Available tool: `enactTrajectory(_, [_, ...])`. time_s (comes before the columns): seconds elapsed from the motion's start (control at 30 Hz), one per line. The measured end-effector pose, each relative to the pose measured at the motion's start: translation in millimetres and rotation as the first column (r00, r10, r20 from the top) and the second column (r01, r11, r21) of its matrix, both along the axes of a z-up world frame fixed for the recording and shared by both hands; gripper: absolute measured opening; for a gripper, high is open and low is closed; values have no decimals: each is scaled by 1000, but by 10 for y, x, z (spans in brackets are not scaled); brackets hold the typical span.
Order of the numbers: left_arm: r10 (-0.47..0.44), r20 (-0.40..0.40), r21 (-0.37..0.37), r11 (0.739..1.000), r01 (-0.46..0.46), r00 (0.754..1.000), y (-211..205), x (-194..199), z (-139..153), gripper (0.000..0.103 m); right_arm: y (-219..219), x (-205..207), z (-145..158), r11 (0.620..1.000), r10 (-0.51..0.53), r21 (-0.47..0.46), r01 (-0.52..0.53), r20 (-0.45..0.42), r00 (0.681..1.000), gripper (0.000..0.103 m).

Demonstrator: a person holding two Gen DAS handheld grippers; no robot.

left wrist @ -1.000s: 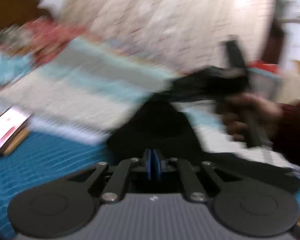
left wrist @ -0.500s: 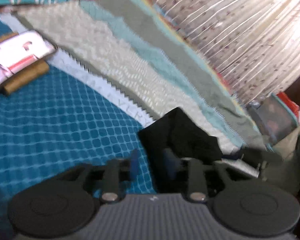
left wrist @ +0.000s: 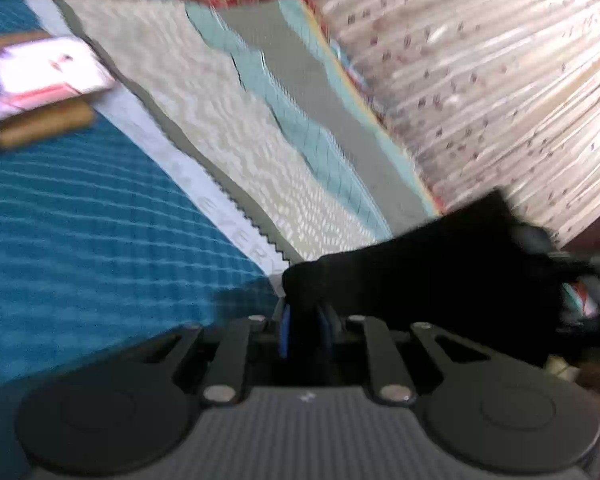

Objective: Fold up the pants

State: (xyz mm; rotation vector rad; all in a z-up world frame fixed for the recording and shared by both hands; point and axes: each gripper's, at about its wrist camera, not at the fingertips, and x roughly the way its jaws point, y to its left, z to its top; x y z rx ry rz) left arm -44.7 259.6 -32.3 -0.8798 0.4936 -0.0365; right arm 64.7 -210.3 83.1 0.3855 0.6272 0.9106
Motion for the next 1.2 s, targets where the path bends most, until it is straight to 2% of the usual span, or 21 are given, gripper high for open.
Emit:
enactTrajectory(0.03, [20,3,7,1000,-20,1000,2,-137,6,14,155,-91,-82,998,39,-40,-39,3,999,17])
enactTrajectory(0.1, [41,-25,19,999,-41,999,-35,-303,-20,15,498,-298,-357,977,155,-136,-164,-72,985,21])
enactTrajectory(0.13, [35,-50,24,999,-33,998,-53,-360,-62,18,670,-412,-529,951,224,-189,-246,-127,966,30])
enactTrajectory(0.17, [38,-100,37,999,-35,994,-61,-400,-102,16,854,-545,-715,910,293,-244,-334,-190,937,39])
enactTrajectory(0.2, [45,-133,44,998,-40,990,-36,-450,-133,18,958,-644,-850,891,306,-279,-359,-214,928,51])
enactTrajectory(0.27, [40,-113,-20,999,-42,993,102,-589,-162,22,999,-766,-876,889,319,-269,-370,-216,923,59])
enactTrajectory(0.33, [71,-102,-59,995,-77,992,265,-698,-124,29,945,-812,-695,894,335,-240,-378,-202,920,70])
enactTrajectory(0.47, [89,-39,22,996,-88,995,429,-512,168,48,823,-886,-384,923,314,-207,-325,-85,946,70])
enactTrajectory(0.53, [29,-26,98,995,-27,999,415,-198,347,58,837,-879,-416,938,261,-218,-269,-64,963,70])
enactTrajectory(0.63, [-136,-74,207,967,149,988,266,386,449,75,958,-868,-584,933,213,-280,-228,-85,973,66])
enactTrajectory(0.67, [-195,-99,191,959,210,976,192,561,409,74,984,-881,-638,925,211,-302,-229,-91,973,64])
enactTrajectory(0.7, [-245,-118,158,952,262,962,120,684,358,55,1018,-853,-692,917,211,-321,-236,-110,971,55])
enactTrajectory(0.73, [-281,-144,133,945,300,949,49,773,300,13,1060,-790,-777,910,212,-332,-249,-145,967,45])
enactTrajectory(0.77, [-292,-181,147,936,319,939,-30,808,260,7,1103,-794,-871,901,221,-334,-277,-196,955,30])
enactTrajectory(0.8, [-281,-196,180,931,316,940,-98,793,247,6,1142,-817,-965,887,248,-330,-322,-247,937,22])
enactTrajectory(0.83, [-244,-191,236,929,285,951,-136,723,259,6,1184,-895,-1019,870,272,-347,-350,-255,928,23])
enactTrajectory(0.9, [-142,-172,299,935,189,975,-56,566,291,6,1381,-1075,-1038,848,301,-399,-350,-181,936,24])
enactTrajectory(0.97, [-46,-175,269,959,93,983,133,444,276,5,1414,-1079,-996,852,300,-390,-351,-187,936,24])
enactTrajectory(1.03, [-10,-197,217,975,53,980,203,360,210,6,1447,-1046,-999,862,288,-374,-343,-196,937,25])
enactTrajectory(1.13, [42,-207,317,948,27,977,91,231,255,7,1435,-1035,-874,877,284,-352,-328,-171,943,26])
enactTrajectory(1.2, [81,-204,321,947,-11,976,110,149,342,11,1399,-1011,-750,896,283,-316,-314,-140,949,32])
